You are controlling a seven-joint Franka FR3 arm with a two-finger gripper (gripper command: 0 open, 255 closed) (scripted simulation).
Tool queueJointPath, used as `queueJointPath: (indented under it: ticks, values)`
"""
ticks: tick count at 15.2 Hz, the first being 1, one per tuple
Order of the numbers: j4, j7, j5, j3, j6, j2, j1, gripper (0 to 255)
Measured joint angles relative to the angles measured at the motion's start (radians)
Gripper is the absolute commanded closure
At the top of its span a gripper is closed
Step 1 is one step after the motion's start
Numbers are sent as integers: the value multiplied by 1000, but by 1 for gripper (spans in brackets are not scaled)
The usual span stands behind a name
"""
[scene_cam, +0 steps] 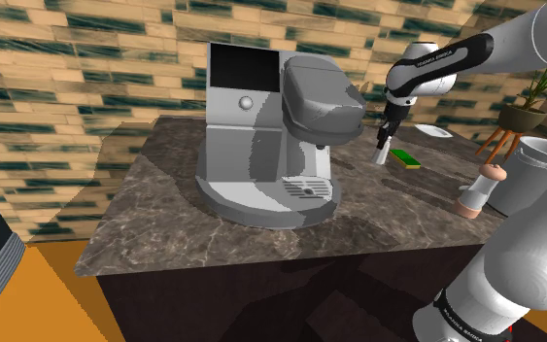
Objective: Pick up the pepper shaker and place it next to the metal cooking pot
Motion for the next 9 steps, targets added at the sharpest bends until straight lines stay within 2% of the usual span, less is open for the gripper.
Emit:
queueJointPath:
  ticks: [9]
  values:
    - [80,5,-16,11,-121,-46,1,255]
